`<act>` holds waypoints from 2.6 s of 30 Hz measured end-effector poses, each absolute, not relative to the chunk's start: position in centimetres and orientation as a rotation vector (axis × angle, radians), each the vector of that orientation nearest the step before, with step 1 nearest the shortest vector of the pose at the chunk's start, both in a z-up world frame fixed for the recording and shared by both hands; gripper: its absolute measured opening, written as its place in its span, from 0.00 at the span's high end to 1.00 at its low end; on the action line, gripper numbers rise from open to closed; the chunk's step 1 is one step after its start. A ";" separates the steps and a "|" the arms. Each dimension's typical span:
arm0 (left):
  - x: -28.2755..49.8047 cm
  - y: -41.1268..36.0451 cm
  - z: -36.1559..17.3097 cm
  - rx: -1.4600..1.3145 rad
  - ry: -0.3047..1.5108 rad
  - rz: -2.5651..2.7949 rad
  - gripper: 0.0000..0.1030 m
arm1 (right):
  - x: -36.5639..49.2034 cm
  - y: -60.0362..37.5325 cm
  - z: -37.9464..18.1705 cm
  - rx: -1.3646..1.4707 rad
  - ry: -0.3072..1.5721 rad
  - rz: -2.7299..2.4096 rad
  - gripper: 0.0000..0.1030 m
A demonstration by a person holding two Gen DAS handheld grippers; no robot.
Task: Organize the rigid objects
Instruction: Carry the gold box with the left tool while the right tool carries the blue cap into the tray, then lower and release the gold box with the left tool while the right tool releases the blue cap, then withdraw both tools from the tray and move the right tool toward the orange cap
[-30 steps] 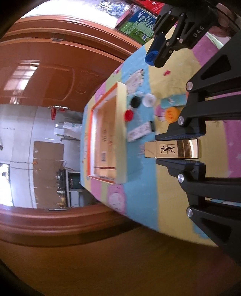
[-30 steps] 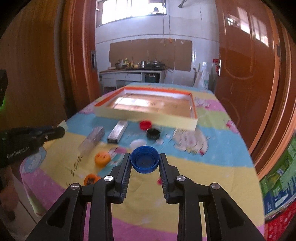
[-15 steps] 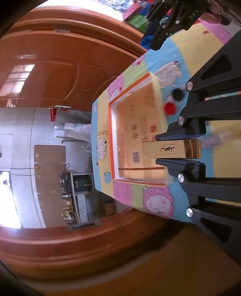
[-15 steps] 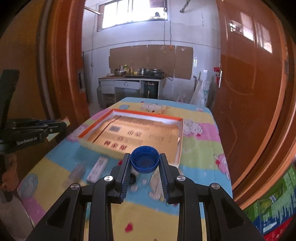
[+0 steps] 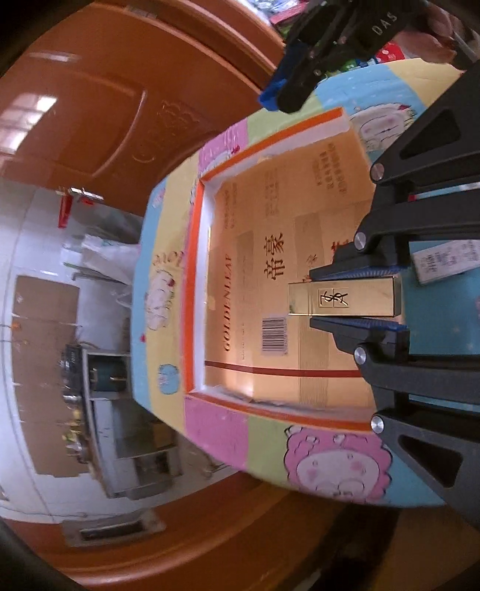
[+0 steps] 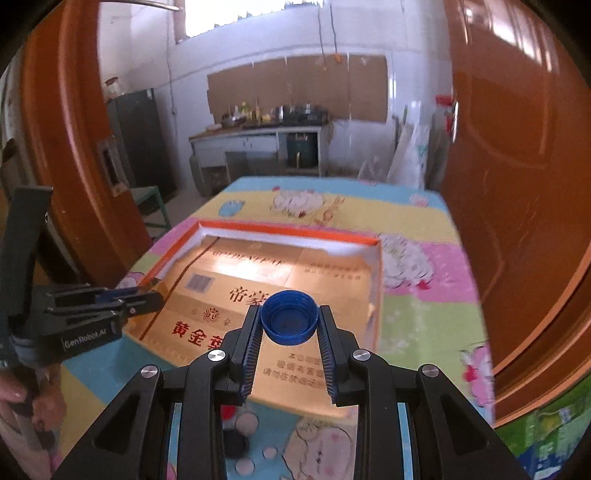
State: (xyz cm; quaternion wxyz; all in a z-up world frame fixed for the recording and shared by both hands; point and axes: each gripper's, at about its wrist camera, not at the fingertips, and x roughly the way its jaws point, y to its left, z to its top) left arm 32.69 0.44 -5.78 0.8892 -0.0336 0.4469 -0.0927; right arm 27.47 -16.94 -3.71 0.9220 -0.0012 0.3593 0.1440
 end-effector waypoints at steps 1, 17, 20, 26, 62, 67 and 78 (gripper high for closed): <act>33.3 0.4 -6.3 -0.070 0.941 -0.189 0.82 | 28.1 -16.7 -4.3 0.000 0.754 0.299 0.71; 36.7 1.6 -10.1 -0.106 1.006 -0.125 0.82 | 32.4 -14.5 -10.1 -0.016 0.883 0.296 0.71; 36.7 1.3 -10.3 -0.096 1.003 -0.124 0.82 | 32.6 -14.6 -10.4 -0.016 0.890 0.290 0.71; 36.6 0.9 -10.8 -0.073 1.006 -0.119 0.82 | 32.8 -14.5 -10.9 -0.022 0.900 0.285 0.70; 31.4 2.8 -6.3 -0.110 0.770 -0.245 0.80 | 29.8 -17.6 -7.9 0.116 0.756 0.249 0.49; 27.2 4.2 -3.5 -0.160 0.664 -0.273 0.80 | 26.2 -17.6 -5.3 0.103 0.678 0.250 0.49; 16.0 7.7 -1.3 -0.201 0.550 -0.296 0.80 | 11.7 -15.6 -5.5 0.087 0.650 0.322 0.37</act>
